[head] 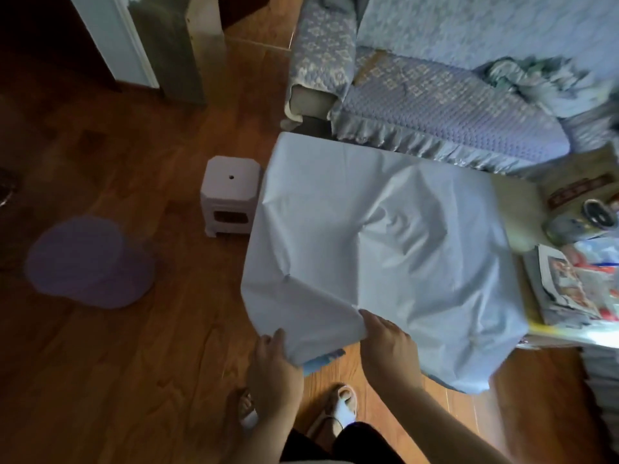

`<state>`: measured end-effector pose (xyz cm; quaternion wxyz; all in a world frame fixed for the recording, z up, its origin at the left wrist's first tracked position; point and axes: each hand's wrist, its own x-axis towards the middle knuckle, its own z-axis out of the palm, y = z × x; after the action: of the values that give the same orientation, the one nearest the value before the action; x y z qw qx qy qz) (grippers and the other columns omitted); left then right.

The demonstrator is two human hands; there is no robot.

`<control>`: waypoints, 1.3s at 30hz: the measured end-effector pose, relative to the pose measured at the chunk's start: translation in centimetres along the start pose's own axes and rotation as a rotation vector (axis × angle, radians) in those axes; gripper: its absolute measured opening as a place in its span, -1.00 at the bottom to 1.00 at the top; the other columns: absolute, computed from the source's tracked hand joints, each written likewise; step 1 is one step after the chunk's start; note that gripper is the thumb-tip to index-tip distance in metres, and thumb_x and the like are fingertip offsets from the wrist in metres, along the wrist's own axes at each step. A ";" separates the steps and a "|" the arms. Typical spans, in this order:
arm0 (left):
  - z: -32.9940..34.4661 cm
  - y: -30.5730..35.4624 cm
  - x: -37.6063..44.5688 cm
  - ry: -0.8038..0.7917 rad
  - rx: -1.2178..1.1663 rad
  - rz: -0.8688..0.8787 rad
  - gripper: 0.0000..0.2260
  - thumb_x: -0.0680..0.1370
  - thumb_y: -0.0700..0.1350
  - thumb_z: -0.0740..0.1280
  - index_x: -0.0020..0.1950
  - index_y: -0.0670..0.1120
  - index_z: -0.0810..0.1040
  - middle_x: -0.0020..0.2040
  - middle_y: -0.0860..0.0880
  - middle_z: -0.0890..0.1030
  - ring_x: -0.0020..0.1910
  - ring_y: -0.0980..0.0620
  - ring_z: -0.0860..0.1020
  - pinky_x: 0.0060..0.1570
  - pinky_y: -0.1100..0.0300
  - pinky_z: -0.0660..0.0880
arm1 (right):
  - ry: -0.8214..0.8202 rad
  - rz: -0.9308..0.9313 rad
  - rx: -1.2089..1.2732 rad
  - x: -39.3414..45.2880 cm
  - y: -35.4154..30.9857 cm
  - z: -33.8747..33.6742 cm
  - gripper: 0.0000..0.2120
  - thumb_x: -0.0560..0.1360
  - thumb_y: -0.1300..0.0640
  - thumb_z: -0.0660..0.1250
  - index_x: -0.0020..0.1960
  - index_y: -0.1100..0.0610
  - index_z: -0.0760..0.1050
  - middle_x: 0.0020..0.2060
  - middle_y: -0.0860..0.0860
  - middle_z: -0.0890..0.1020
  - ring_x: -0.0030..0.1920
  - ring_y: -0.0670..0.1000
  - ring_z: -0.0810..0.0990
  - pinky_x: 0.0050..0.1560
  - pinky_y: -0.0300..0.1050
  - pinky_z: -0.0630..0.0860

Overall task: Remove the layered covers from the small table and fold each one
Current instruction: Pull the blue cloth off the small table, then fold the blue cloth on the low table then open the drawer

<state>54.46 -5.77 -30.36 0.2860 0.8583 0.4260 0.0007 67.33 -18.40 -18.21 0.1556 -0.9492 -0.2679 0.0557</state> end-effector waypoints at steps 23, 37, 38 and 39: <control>-23.5 -6.4 8.6 -0.239 0.655 0.967 -0.69 0.47 -0.21 0.19 0.08 0.05 0.62 -0.16 -0.01 0.64 -0.28 -0.11 0.65 -0.40 0.13 0.44 | -0.845 0.154 -0.423 -3.6 1.4 4.4 -0.61 0.54 0.14 0.22 0.36 -0.03 0.40 0.29 0.03 0.49 0.34 0.15 0.42 0.29 0.02 0.43; -26.4 -8.7 17.6 -0.372 0.411 1.015 -0.55 0.52 0.06 0.38 0.38 0.13 0.37 0.21 0.06 0.55 0.17 -0.07 0.54 0.07 -0.03 0.50 | -0.131 0.258 0.555 4.7 -22.7 6.0 -0.78 0.29 0.21 0.33 -0.19 -0.05 0.66 -0.31 -0.14 0.67 -0.23 -0.15 0.62 -0.17 -0.22 0.49; -26.3 -10.1 19.0 -0.397 0.380 0.919 -0.48 0.48 0.14 0.43 0.41 0.19 0.37 0.21 0.11 0.54 0.18 -0.02 0.52 0.10 0.01 0.49 | -0.084 0.342 0.650 4.7 -22.3 5.5 -0.74 0.30 0.31 0.36 -0.20 -0.02 0.67 -0.35 -0.14 0.66 -0.29 -0.17 0.60 -0.24 -0.25 0.45; -26.0 -11.3 20.2 -0.446 0.255 0.810 -0.48 0.45 0.19 0.45 0.39 0.23 0.44 0.17 0.15 0.56 0.15 0.05 0.53 0.11 0.06 0.49 | -0.056 0.448 0.777 4.8 -21.9 4.9 -0.69 0.31 0.41 0.38 -0.22 0.01 0.67 -0.39 -0.10 0.64 -0.35 -0.13 0.56 -0.30 -0.22 0.42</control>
<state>52.75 27.06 -19.08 0.2395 0.9627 -0.0177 -0.1243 59.76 3.13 -15.86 0.4772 -0.8531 -0.0191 0.2100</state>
